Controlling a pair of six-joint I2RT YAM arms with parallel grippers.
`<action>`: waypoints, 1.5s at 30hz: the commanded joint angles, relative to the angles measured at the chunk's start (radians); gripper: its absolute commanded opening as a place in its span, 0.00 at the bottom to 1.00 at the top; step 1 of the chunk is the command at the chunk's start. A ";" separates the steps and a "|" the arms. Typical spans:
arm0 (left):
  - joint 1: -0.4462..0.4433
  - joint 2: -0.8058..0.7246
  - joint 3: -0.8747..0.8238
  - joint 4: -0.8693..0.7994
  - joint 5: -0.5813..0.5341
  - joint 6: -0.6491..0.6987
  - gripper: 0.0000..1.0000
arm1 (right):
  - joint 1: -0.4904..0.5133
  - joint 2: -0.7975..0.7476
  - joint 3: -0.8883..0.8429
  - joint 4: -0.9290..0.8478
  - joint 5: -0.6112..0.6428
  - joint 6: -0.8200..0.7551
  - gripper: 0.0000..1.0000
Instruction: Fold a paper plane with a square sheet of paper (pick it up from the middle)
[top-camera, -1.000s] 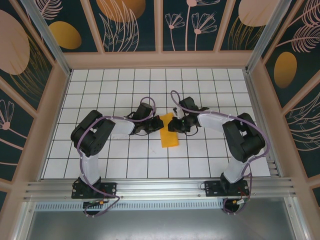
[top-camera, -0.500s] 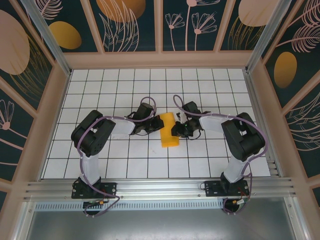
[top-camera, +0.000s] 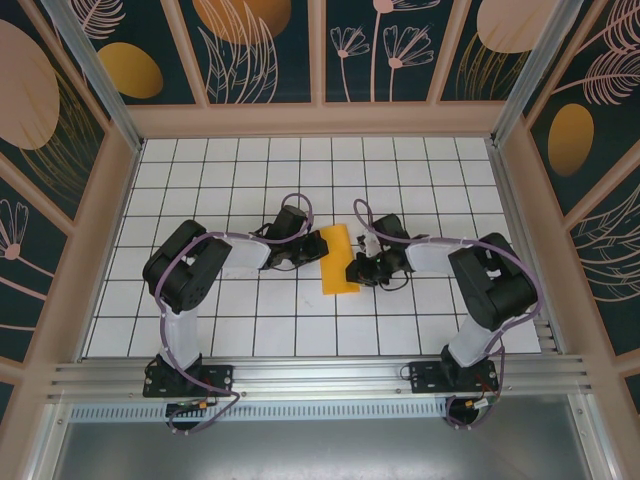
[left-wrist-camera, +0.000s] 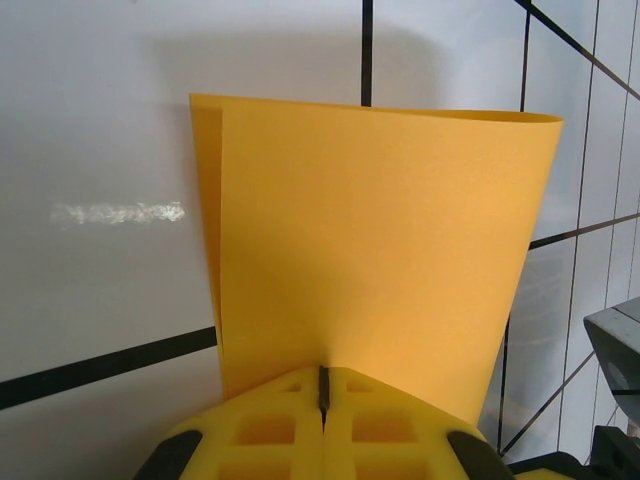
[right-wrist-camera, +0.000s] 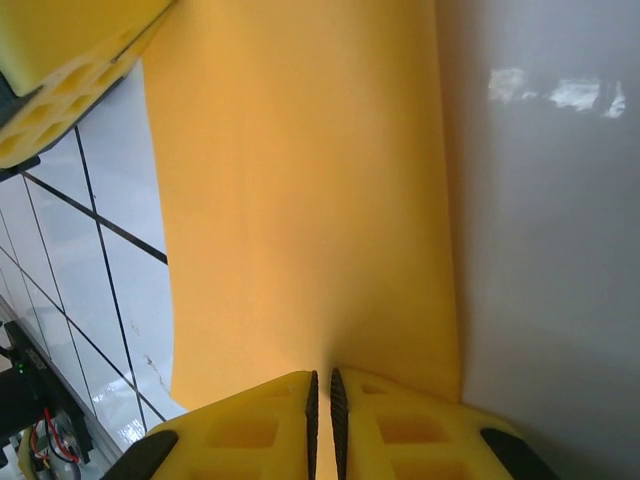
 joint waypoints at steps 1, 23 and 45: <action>0.001 0.100 -0.033 -0.143 -0.108 0.029 0.05 | 0.002 -0.012 -0.038 -0.056 0.015 0.025 0.17; 0.000 0.103 -0.026 -0.139 -0.097 0.049 0.05 | 0.000 -0.167 0.071 -0.117 0.051 0.089 0.17; 0.000 0.104 -0.028 -0.166 -0.096 0.067 0.04 | -0.081 0.161 0.147 0.141 0.106 0.076 0.17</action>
